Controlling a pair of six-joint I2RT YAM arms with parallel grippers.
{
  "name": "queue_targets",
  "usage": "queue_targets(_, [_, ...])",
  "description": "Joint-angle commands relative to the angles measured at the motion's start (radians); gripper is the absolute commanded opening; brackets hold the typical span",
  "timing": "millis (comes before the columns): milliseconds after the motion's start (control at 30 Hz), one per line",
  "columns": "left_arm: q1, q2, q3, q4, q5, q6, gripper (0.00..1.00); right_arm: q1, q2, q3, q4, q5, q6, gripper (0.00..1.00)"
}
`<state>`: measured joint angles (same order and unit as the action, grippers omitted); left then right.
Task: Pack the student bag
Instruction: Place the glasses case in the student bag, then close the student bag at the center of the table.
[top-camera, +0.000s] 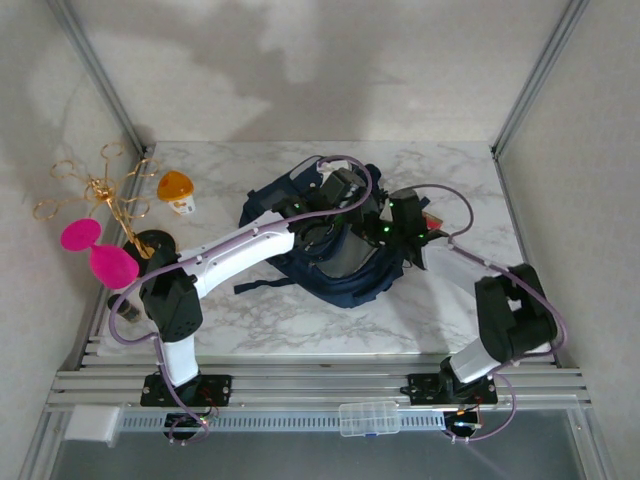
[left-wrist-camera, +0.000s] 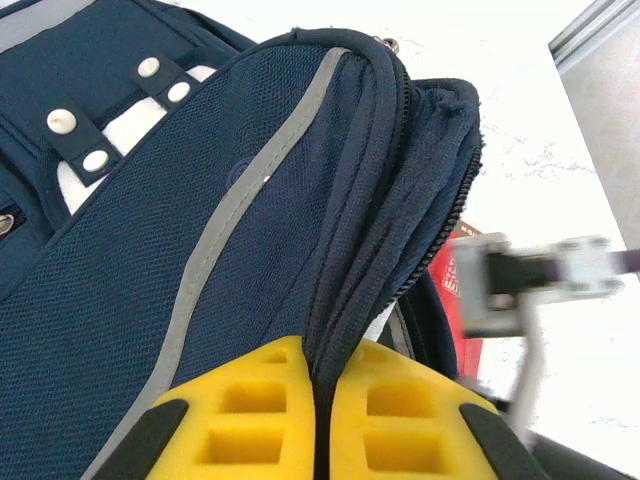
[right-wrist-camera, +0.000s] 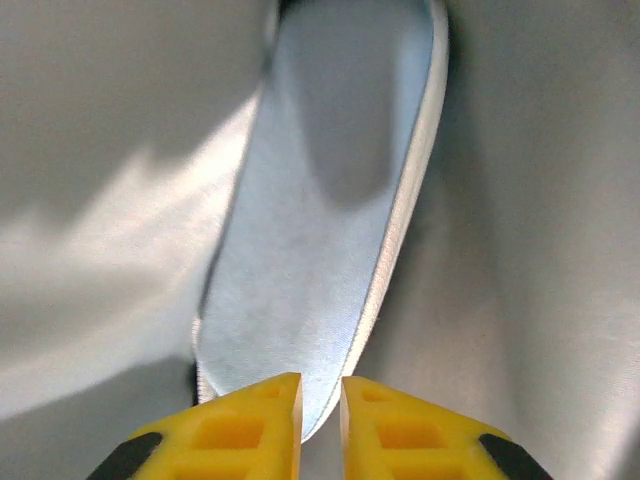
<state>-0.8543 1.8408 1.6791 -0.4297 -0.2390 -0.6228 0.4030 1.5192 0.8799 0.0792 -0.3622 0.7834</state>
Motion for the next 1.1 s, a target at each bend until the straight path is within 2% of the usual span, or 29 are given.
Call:
queue_targets(0, [0.008, -0.005, 0.015, 0.099, 0.002, -0.041, 0.0, -0.074, -0.122, -0.021, -0.094, 0.032, -0.056, 0.17])
queue_targets(100, [0.006, 0.027, 0.022, 0.119, 0.043, -0.043, 0.0, -0.118, -0.231, -0.071, -0.137, 0.053, -0.08, 0.2])
queue_targets(200, [-0.003, 0.063, 0.016, 0.136, 0.067, -0.047, 0.0, -0.133, -0.294, -0.056, -0.251, 0.113, -0.124, 0.21])
queue_targets(233, [-0.005, 0.073, 0.009, 0.143, 0.075, -0.046, 0.03, -0.136, -0.316, -0.05, -0.284, 0.134, -0.137, 0.21])
queue_targets(433, [-0.006, 0.072, -0.029, 0.136, 0.186, -0.032, 0.44, -0.138, -0.4, -0.035, -0.427, 0.201, -0.186, 0.27])
queue_targets(567, [-0.002, -0.11, -0.22, 0.237, 0.22, -0.032, 0.57, -0.127, -0.422, -0.042, -0.466, 0.166, -0.196, 0.3])
queue_targets(700, [0.037, -0.31, -0.437, 0.263, 0.174, -0.061, 0.68, -0.047, -0.396, -0.03, -0.508, 0.189, -0.193, 0.34])
queue_targets(833, [0.118, -0.453, -0.653, 0.289, 0.155, -0.112, 0.73, 0.08, -0.357, -0.059, -0.479, 0.222, -0.138, 0.36])
queue_targets(933, [0.182, -0.521, -0.787, 0.321, 0.141, -0.138, 0.76, 0.168, -0.317, -0.11, -0.389, 0.207, -0.091, 0.38])
queue_targets(1067, [0.272, -0.517, -0.886, 0.37, 0.176, -0.165, 0.77, 0.2, -0.232, -0.13, -0.314, 0.184, -0.104, 0.39])
